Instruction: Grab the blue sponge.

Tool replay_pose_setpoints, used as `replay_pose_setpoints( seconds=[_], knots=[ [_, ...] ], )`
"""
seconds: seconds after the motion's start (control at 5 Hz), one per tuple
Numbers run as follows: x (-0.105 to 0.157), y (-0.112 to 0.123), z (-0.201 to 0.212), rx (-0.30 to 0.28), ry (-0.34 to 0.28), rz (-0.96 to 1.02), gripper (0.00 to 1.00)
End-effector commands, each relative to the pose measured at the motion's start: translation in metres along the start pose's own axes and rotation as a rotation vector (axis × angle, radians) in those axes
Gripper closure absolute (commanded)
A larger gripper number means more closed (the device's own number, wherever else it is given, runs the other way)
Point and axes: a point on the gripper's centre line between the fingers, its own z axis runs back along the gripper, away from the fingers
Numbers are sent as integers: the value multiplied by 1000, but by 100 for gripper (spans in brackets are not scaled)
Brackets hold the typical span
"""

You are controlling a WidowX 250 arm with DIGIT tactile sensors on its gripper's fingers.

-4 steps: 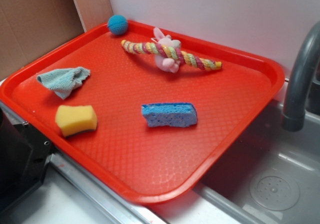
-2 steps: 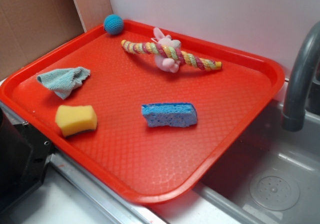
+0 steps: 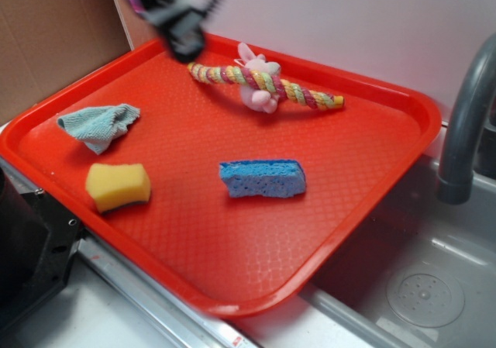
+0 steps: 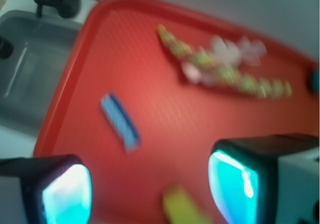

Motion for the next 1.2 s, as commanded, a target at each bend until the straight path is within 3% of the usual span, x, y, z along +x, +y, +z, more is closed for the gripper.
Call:
replay_pose_setpoints(
  seconds=[0.0,0.2,0.4,0.6,0.8,1.0],
  knots=[
    [29,-49,-46,-83,-61,-226,0],
    [15,-43,-75,-93,33,-225,0],
    [-11,-15,-90,-85,81,-160,0],
    [-21,-7,-99,-77,124,-152,0],
    [-25,-12,-110,-87,186,-150,11],
    [-21,-13,-103,-93,164,-163,100]
  ],
)
